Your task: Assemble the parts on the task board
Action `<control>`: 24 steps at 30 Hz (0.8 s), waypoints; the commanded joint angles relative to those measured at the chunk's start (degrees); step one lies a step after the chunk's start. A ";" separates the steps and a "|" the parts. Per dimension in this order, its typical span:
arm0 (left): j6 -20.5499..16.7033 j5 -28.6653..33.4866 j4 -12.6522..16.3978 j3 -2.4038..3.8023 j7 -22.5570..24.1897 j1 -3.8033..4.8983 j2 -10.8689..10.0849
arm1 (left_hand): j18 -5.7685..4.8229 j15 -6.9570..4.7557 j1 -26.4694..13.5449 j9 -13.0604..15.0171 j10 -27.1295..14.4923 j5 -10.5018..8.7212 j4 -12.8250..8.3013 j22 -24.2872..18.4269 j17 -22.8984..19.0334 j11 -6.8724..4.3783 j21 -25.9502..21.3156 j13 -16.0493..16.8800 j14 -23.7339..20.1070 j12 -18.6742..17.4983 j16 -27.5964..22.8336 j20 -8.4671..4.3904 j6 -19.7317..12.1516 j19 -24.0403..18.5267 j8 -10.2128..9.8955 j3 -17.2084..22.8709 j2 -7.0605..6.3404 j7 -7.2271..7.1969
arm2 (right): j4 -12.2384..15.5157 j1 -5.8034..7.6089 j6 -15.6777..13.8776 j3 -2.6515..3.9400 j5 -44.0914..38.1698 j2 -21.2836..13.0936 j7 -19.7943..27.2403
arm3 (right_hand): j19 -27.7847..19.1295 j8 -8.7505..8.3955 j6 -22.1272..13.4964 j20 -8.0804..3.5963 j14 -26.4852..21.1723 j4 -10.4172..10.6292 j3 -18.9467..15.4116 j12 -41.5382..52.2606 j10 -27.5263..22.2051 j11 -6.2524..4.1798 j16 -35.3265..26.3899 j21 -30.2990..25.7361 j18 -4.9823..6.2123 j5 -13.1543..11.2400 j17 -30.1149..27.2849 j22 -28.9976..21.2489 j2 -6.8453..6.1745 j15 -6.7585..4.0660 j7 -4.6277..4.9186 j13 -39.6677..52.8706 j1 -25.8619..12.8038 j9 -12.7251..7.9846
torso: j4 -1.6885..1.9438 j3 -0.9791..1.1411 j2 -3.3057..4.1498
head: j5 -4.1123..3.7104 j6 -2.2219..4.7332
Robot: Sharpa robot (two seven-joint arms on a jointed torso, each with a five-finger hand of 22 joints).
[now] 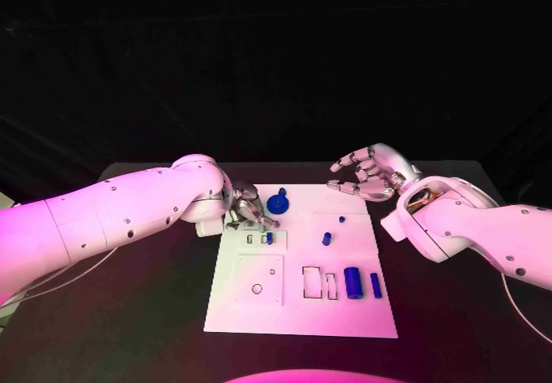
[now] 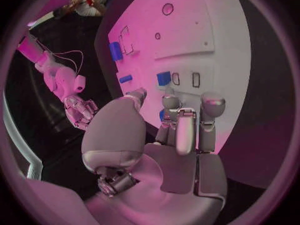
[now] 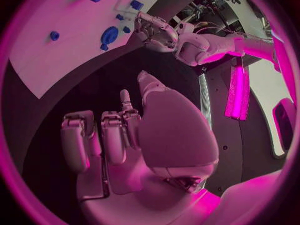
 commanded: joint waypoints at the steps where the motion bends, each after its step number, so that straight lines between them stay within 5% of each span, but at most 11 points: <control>1: 4.16 -0.21 -0.51 -0.04 -1.38 0.24 0.47 | -0.68 0.49 -0.44 0.08 -0.36 -0.27 -0.05 -0.09 4.84 -0.01 -0.41 -0.07 2.57 -0.16 -0.22 0.02 -0.38 -0.50 -0.29 -0.32 -0.05 0.22 | -0.04 0.04 0.77 0.03 0.06 0.03 0.13 | 5.09 0.20 -0.16 0.28 5.47 0.18 0.10 -0.32 0.38 0.25 -0.24 -0.16 0.04 0.42 13.47 14.19 -0.01 0.29 0.04 9.76 -0.76 0.03 | 0.05 -0.06 0.01 | -0.21 -0.14; 24: 6.47 -0.34 -2.90 -0.41 -1.54 0.19 2.80 | -0.75 0.40 1.55 0.96 0.08 0.16 -0.33 0.73 5.55 -0.23 0.11 0.76 2.74 0.51 0.15 0.15 0.63 -0.39 0.14 0.18 1.42 -0.09 | -0.22 0.07 1.10 0.02 0.06 -0.01 0.00 | 5.12 0.24 -0.14 0.28 5.50 0.16 0.13 -0.34 0.37 0.24 -0.21 -0.10 0.03 0.62 13.56 14.22 0.09 0.28 0.02 9.75 -0.94 0.04 | 0.06 -0.01 -0.06 | -0.11 -0.48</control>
